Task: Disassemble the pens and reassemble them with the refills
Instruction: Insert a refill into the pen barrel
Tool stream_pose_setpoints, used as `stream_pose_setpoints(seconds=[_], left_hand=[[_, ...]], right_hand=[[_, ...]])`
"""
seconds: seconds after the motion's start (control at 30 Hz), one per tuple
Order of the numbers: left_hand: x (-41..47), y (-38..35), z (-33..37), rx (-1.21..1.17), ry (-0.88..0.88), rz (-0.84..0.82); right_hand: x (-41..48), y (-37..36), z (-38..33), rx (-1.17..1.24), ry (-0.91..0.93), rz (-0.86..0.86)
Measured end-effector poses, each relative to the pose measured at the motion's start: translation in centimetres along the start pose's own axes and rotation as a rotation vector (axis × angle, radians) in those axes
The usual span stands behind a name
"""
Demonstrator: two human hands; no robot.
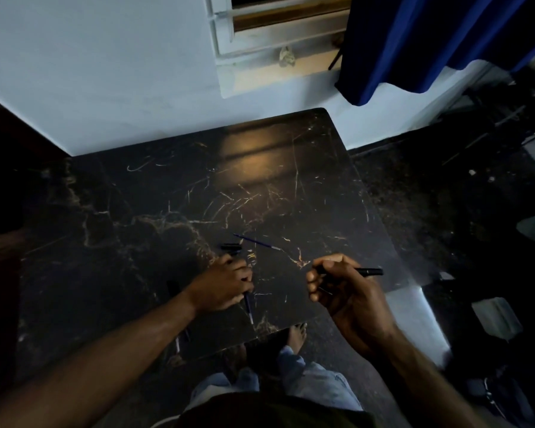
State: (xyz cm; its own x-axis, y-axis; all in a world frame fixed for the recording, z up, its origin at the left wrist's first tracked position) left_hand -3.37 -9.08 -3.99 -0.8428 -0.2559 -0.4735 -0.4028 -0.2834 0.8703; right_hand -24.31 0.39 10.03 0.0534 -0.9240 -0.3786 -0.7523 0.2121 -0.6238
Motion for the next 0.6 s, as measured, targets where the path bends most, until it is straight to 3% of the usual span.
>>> stream_pose_setpoints(seconds=[0.27,0.37,0.43,0.53,0.6], left_hand=[[0.7,1.3,0.6,0.136,-0.076,-0.006],[0.8,1.4,0.8,0.080,-0.053,-0.006],[0.6,2.2,0.5,-0.146,0.052,0.114],[-1.1,5.3,0.4,-0.765,0.223,0.408],[-2.9,8.1,1.1,-0.937,0.272,0.604]], right_hand=[[-0.7,0.8,-0.3,-0.001,0.024,-0.003],[-1.1,1.3,-0.3,-0.009,0.033,0.028],[-1.3,1.5,-0.7,-0.030,0.066,0.069],[-1.8,1.8,-1.8,-0.102,0.150,0.135],[-2.2,1.8,-2.5,-0.138,0.194,0.167]])
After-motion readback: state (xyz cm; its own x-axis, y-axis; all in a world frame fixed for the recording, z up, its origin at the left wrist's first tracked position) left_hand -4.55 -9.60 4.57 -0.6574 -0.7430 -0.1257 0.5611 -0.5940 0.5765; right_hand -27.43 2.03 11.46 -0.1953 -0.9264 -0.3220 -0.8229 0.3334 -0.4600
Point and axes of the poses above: each hand's wrist, its own x-axis towards the middle knuckle, its own y-axis out of the back of the hand, z = x × y, the point moved 5 cm from there along x, towards the middle knuckle, and after that the axes turned 9 degrees about -z, right-handed, at the moved point
